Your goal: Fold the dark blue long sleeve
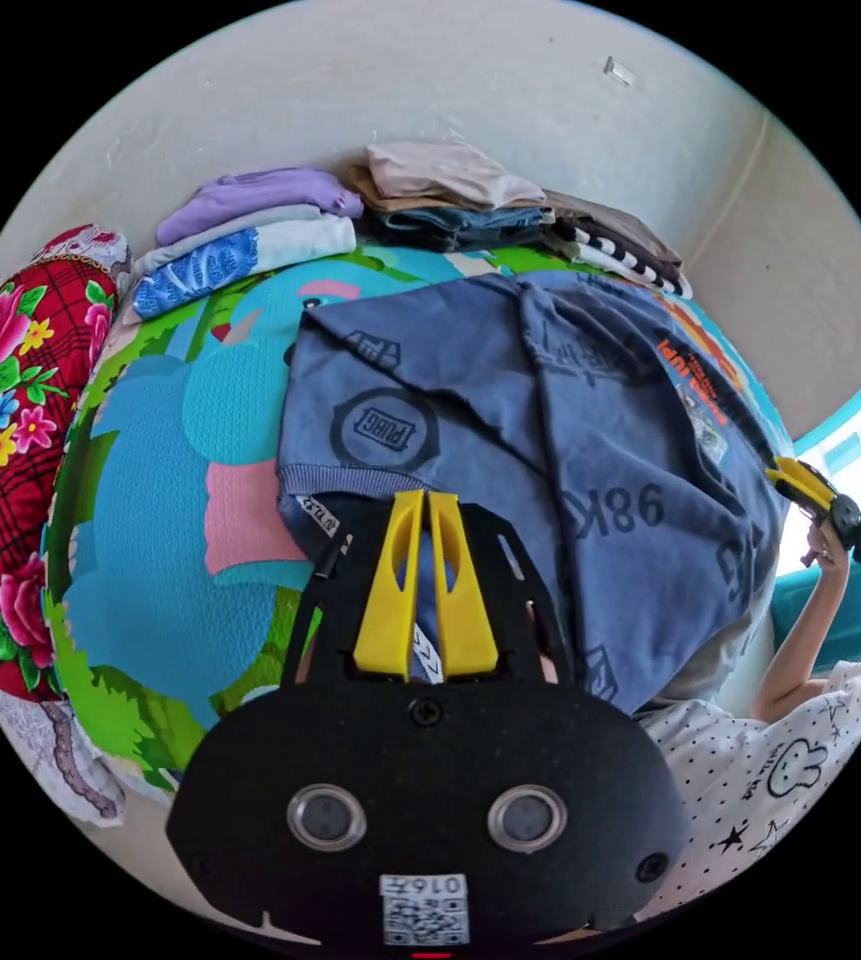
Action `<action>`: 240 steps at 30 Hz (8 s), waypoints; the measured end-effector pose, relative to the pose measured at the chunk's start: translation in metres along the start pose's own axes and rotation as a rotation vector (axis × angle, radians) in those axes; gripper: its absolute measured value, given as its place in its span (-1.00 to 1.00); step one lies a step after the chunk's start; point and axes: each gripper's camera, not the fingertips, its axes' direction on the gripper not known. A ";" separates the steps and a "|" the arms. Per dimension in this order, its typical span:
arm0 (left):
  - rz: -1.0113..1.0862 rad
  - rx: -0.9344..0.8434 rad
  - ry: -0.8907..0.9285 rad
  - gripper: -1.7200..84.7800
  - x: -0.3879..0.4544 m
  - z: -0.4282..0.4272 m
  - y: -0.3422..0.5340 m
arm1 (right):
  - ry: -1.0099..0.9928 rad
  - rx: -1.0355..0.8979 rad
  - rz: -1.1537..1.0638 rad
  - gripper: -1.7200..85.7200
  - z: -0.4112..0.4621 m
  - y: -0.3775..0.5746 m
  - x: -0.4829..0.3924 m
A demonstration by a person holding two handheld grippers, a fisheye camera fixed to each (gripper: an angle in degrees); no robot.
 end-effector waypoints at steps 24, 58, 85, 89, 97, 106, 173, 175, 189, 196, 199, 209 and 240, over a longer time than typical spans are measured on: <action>0.147 0.098 0.243 -0.68 0.108 0.015 -0.124 | -0.237 0.196 0.158 -0.96 0.037 -0.043 0.012; 0.137 0.377 0.307 -0.90 0.063 -0.146 0.333 | 0.039 0.287 -0.276 -0.70 -0.052 -0.134 -0.164; 0.098 0.163 -0.168 -0.74 0.164 0.015 0.175 | -0.516 0.378 -0.381 -0.83 -0.095 -0.198 -0.210; 0.113 0.174 -0.167 -0.76 0.170 0.020 0.173 | -0.526 0.526 -0.693 -0.83 -0.150 -0.239 -0.223; 0.101 0.187 -0.137 -0.77 0.170 0.026 0.165 | -0.125 0.363 -0.592 -0.85 -0.182 -0.521 -0.316; 0.117 0.203 -0.186 -0.77 0.178 0.029 0.158 | -0.028 0.452 -0.359 -0.71 -0.145 -0.540 -0.301; 0.464 0.113 0.074 -0.81 0.100 -0.081 0.324 | -0.783 0.597 -0.318 -0.65 -0.034 0.035 -0.042; 0.467 0.111 0.053 -0.93 0.098 -0.084 0.331 | -0.792 0.600 -0.326 -0.66 -0.028 0.039 -0.052; 0.542 0.542 0.429 -0.98 0.073 -0.212 0.396 | -0.997 0.653 -0.588 -0.59 -0.041 0.086 -0.126; 0.624 0.735 0.542 -0.98 0.061 -0.256 0.417 | -0.895 0.927 -0.546 -0.88 -0.074 0.121 -0.102; 0.695 0.797 0.598 -0.98 0.061 -0.269 0.418 | -0.898 1.075 -0.545 -0.90 -0.091 0.134 -0.081; 0.513 0.948 0.434 -0.92 0.053 -0.282 0.397 | -0.640 1.350 -0.387 -0.91 -0.150 0.107 -0.049; 0.347 0.118 0.603 -0.95 -0.092 -0.088 0.292 | -0.348 0.428 -0.482 -0.91 -0.062 -0.251 -0.168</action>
